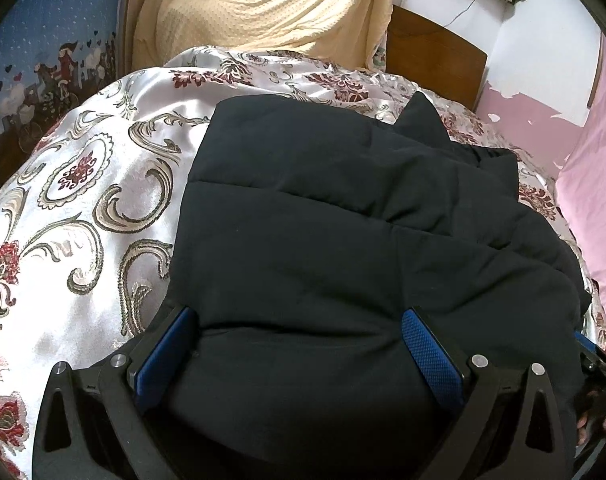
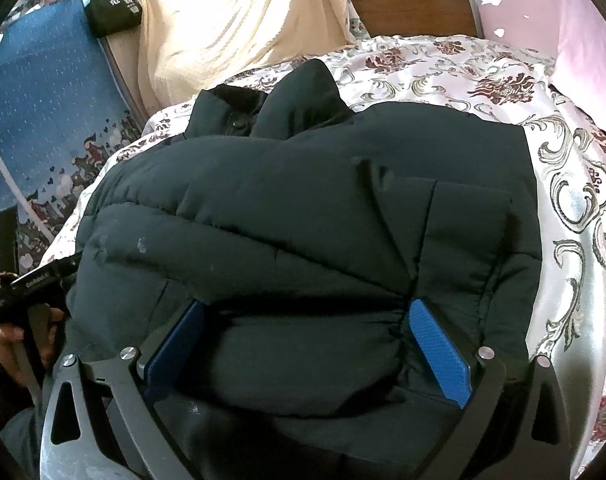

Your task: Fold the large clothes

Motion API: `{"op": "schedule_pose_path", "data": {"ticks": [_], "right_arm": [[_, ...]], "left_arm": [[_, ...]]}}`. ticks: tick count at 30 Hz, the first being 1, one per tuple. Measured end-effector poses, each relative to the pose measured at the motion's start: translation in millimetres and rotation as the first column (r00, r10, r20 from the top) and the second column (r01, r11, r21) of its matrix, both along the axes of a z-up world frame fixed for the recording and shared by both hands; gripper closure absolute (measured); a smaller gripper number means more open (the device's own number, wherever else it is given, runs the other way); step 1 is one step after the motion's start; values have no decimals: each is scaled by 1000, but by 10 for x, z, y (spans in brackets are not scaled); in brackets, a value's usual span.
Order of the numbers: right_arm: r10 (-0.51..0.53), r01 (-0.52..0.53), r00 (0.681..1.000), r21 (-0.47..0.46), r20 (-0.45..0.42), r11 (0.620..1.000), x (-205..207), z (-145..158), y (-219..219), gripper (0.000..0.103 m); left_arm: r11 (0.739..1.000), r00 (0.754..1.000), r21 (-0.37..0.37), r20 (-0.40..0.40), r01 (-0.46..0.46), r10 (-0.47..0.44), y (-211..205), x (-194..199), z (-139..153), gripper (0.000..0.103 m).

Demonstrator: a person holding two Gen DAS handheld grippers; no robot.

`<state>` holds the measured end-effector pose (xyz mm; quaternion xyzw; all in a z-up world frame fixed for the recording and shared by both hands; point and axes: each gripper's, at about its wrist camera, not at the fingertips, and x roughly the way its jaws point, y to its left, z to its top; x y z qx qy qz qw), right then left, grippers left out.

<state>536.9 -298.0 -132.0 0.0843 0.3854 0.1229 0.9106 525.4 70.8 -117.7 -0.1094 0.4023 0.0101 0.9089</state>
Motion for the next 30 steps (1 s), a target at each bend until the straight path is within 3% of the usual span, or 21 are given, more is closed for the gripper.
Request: {"op": "schedule_pose_path", "data": {"ticks": [3, 5, 7, 10, 13, 18, 24, 25, 26, 27, 28, 30], "right_arm": [[-3, 2, 999, -9, -32, 1000, 9, 53, -1, 2], [2, -4, 995, -24, -103, 1000, 37, 158, 11, 2], [-1, -1, 990, -16, -142, 1000, 56, 363, -17, 2], [-20, 23, 997, 31, -79, 999, 188, 782, -107, 2], [-102, 102, 993, -5, -65, 995, 624, 1018, -122, 2], [-193, 191, 969, -26, -153, 981, 1704, 981, -47, 2], [-284, 301, 940, 63, -189, 952, 2406, 738, 9, 3], [-284, 303, 940, 81, -192, 950, 2456, 694, 46, 5], [-279, 301, 941, 96, -192, 949, 2505, 666, 100, 16], [-271, 295, 942, 100, -199, 950, 2546, 628, 152, 34], [-260, 285, 943, 98, -210, 954, 2576, 596, 191, 41], [-227, 256, 947, 104, -226, 961, 2621, 538, 274, 64]], "left_arm": [[997, 991, 27, -114, 69, -66, -1, 70, 128, 0], [993, 982, 54, -166, 103, -93, 27, 126, 297, 0], [988, 984, 75, -123, 139, -129, 49, 175, 536, 0], [975, 982, 131, -91, 179, -168, -44, 458, 842, 0], [969, 976, 136, -91, 209, -197, -251, 941, 1006, 0], [961, 961, 96, -120, 260, -248, -634, 1826, 959, 0], [968, 968, 59, -80, 245, -240, -918, 2502, 826, 1], [969, 968, 60, -85, 240, -235, -928, 2557, 800, 8], [969, 968, 56, -91, 239, -234, -952, 2608, 761, 16], [969, 966, 58, -106, 242, -235, -976, 2650, 718, 37], [968, 964, 59, -124, 243, -234, -977, 2673, 690, 64], [966, 956, -4, -142, 259, -257, -973, 2675, 654, 91]]}}
